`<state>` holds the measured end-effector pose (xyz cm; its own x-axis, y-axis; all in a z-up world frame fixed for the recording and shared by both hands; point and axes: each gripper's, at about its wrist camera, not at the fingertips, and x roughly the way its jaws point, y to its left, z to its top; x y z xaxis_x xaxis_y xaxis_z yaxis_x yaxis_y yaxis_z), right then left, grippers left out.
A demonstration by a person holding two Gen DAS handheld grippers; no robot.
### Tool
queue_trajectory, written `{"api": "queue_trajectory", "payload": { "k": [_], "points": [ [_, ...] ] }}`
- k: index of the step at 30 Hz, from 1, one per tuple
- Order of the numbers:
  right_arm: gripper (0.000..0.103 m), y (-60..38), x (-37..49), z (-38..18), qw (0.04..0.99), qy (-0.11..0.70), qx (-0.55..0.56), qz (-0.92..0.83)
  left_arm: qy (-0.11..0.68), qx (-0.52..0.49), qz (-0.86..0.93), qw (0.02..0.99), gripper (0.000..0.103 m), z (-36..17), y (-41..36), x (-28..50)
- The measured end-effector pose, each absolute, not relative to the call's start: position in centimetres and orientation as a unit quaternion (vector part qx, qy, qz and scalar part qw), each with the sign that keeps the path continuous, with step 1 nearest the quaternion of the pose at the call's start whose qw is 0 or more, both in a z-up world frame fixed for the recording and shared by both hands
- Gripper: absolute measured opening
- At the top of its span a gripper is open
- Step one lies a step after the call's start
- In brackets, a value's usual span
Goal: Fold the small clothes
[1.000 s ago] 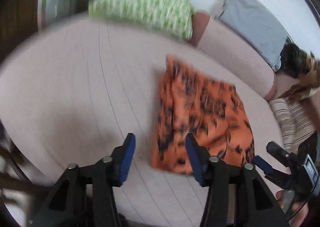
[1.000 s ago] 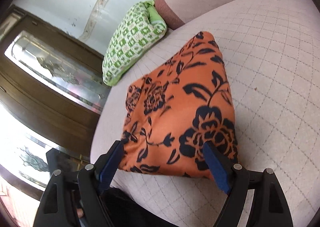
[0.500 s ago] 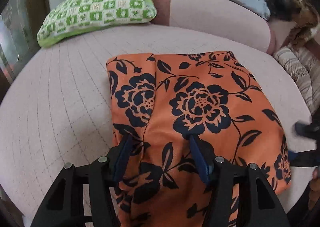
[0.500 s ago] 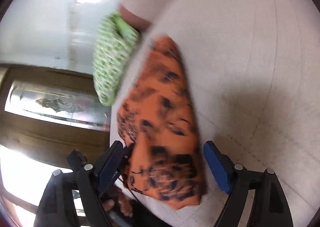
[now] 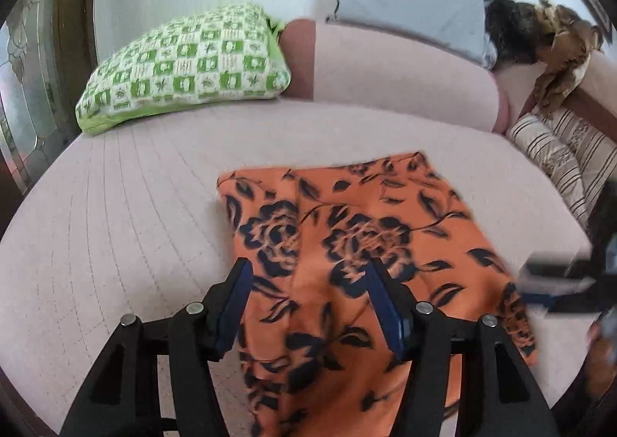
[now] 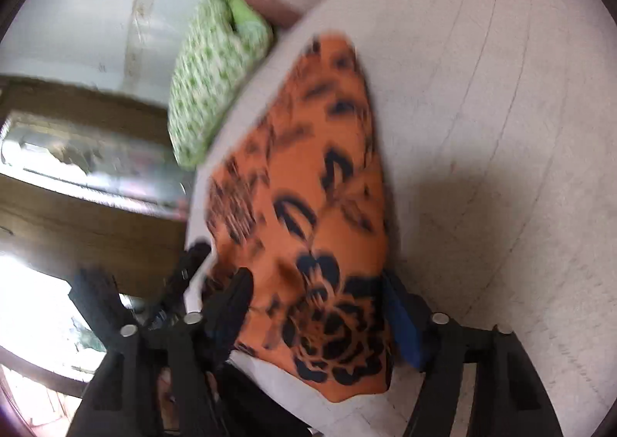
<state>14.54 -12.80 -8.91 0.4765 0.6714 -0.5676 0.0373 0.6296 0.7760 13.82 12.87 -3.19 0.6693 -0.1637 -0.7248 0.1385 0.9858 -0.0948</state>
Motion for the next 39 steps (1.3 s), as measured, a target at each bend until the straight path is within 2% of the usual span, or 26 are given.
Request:
{"api": "queue_trajectory", "payload": {
  "k": [2,4,5,6,7,9,10,12,14,16,19,23,24,25,27,30,32,33,34,35,39],
  "points": [
    [0.082,-13.5,16.2,-9.0,0.771,0.461,0.396,0.19,0.449,-0.017,-0.066,0.891,0.064,-6.1,13.3,15.2],
    [0.083,-12.5,18.9,-11.2,0.736,0.503,0.403,0.208,0.445,-0.021,-0.066,0.893,0.069,-7.0,13.6,15.3],
    [0.075,-11.9,19.8,-12.4,0.72,0.526,0.398,0.215,0.448,-0.025,-0.067,0.891,0.069,-7.0,13.7,15.4],
    [0.046,-11.3,20.2,-12.8,0.722,0.54,0.382,0.203,0.449,-0.029,-0.071,0.89,0.07,-7.1,13.9,15.4],
    [0.041,-10.8,20.0,-11.7,0.741,0.529,0.361,0.199,0.452,-0.038,-0.078,0.888,0.071,-7.6,14.4,15.6],
    [0.038,-9.5,18.5,-8.5,0.788,0.496,0.306,0.2,0.458,-0.073,-0.087,0.882,0.074,-8.3,15.5,15.9],
    [0.038,-9.1,18.2,-8.3,0.798,0.491,0.294,0.189,0.458,-0.072,-0.085,0.882,0.074,-8.3,15.4,15.8],
    [0.039,-8.8,19.1,-11.1,0.785,0.533,0.272,0.159,0.454,-0.055,-0.081,0.885,0.075,-8.3,14.8,15.7],
    [0.048,-10.5,19.1,-11.8,0.758,0.518,0.356,0.175,0.451,-0.051,-0.083,0.887,0.075,-8.2,14.8,15.6],
    [0.065,-11.4,18.5,-10.6,0.762,0.493,0.382,0.176,0.453,-0.066,-0.088,0.885,0.075,-8.4,15.1,15.6],
    [0.076,-12.5,19.2,-8.8,0.778,0.458,0.392,0.177,0.45,-0.054,-0.083,0.888,0.075,-8.3,14.6,15.6],
    [0.075,-12.7,23.6,-11.2,0.753,0.495,0.399,0.169,0.451,-0.065,-0.089,0.886,0.075,-8.2,14.7,15.5],
    [0.041,-12.7,24.2,-12.3,0.745,0.506,0.402,0.168,0.45,-0.064,-0.089,0.886,0.075,-8.2,14.7,15.4],
    [0.03,-12.6,24.0,-12.0,0.756,0.499,0.391,0.164,0.45,-0.064,-0.089,0.886,0.075,-8.0,14.8,15.5],
    [0.028,-10.9,23.0,-9.0,0.813,0.466,0.311,0.158,0.45,-0.065,-0.09,0.886,0.075,-8.0,14.9,15.5],
    [0.028,-10.5,23.6,-11.3,0.811,0.493,0.288,0.128,0.451,-0.063,-0.087,0.886,0.077,-8.1,14.7,15.7],
    [0.034,-11.0,23.6,-11.4,0.806,0.487,0.309,0.136,0.449,-0.061,-0.087,0.887,0.077,-8.1,14.7,15.8],
    [0.039,-11.0,23.4,-10.7,0.807,0.482,0.311,0.139,0.45,-0.065,-0.089,0.886,0.077,-8.1,14.9,15.8],
    [0.055,-11.1,23.3,-9.9,0.808,0.477,0.314,0.141,0.452,-0.072,-0.09,0.885,0.077,-8.2,15.2,15.9],
    [0.061,-11.3,22.9,-9.1,0.814,0.467,0.316,0.139,0.452,-0.071,-0.089,0.885,0.077,-8.2,15.1,15.9],
    [0.066,-11.6,22.3,-8.1,0.813,0.454,0.333,0.151,0.45,-0.068,-0.088,0.886,0.077,-8.2,15.2,15.8]
  ]
}}
